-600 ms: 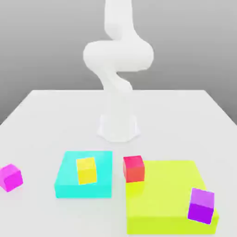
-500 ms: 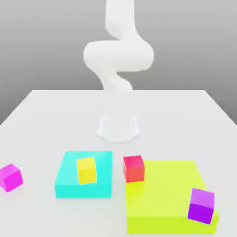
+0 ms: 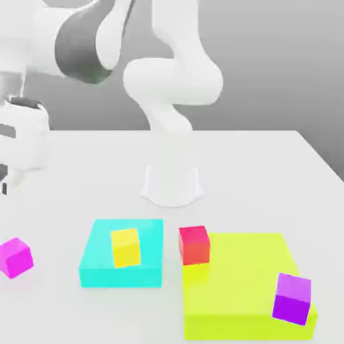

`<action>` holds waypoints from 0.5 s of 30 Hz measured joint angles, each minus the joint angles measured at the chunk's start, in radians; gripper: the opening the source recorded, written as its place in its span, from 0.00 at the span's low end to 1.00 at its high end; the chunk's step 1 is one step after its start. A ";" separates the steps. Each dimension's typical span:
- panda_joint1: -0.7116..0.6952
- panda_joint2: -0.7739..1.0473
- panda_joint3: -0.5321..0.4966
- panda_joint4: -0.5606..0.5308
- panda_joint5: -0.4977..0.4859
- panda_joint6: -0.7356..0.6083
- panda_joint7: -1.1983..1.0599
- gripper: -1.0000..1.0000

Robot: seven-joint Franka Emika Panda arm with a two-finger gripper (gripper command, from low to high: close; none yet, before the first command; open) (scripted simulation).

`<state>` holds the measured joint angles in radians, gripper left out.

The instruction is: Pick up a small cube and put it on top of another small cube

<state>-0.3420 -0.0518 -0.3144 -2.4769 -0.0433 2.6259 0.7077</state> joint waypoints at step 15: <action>-0.252 0.441 0.114 -0.019 0.325 0.242 -0.278 0.00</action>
<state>-0.5941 0.3891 -0.2006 -2.4956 0.2818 2.8674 0.4295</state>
